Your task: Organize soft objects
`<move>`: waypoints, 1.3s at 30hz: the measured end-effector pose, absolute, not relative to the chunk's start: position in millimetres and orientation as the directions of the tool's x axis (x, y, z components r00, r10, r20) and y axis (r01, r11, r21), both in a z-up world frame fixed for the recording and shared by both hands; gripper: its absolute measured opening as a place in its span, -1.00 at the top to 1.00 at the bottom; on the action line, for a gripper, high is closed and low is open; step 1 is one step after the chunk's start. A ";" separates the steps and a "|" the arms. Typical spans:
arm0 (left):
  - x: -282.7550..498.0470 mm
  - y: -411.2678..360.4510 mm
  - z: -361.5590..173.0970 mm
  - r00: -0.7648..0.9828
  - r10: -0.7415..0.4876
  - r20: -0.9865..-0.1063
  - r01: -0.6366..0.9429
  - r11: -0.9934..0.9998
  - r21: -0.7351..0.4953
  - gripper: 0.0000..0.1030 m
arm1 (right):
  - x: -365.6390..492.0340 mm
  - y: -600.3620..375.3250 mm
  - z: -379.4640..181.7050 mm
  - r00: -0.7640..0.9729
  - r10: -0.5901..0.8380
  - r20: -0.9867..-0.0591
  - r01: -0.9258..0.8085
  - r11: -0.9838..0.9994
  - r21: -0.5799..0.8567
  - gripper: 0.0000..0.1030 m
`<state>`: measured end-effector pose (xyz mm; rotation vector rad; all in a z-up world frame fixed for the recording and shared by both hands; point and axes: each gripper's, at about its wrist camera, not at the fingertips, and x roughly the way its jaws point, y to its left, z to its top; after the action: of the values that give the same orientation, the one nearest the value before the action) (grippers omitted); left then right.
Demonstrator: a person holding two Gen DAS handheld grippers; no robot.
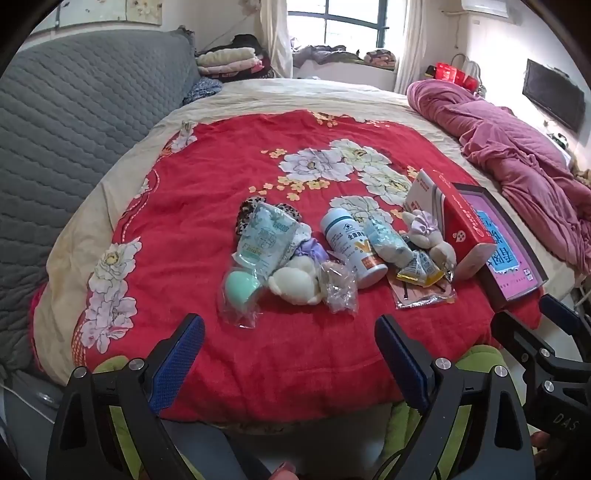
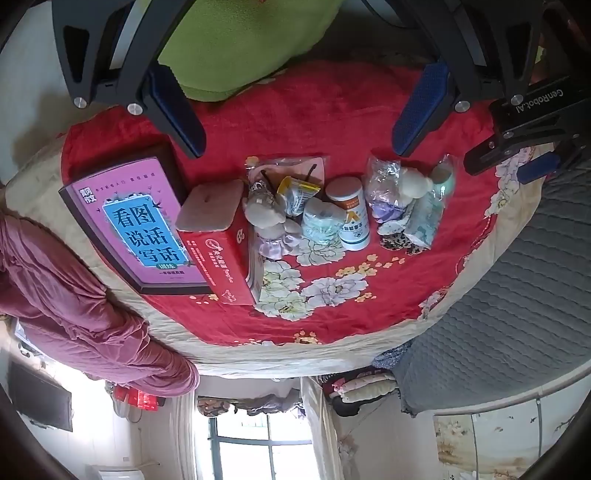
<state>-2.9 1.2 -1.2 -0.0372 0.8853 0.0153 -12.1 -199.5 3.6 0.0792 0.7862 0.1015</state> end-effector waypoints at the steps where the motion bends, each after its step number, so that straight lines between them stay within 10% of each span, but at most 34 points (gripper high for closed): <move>1: -2.9 1.7 -1.1 0.632 0.001 -0.775 -0.032 0.999 -0.025 -0.82 | -11.5 -199.5 2.6 0.699 0.117 -0.706 -0.058 0.993 0.107 -0.96; 39: -3.0 0.2 -2.6 0.633 0.003 -0.774 -0.026 1.000 -0.018 -0.82 | -10.4 -200.8 1.6 0.701 0.123 -0.703 -0.058 0.992 0.116 -0.96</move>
<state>-3.0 0.2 -2.6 -0.0281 0.8857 0.0165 -10.4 -200.8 1.6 0.0868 0.7884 0.1008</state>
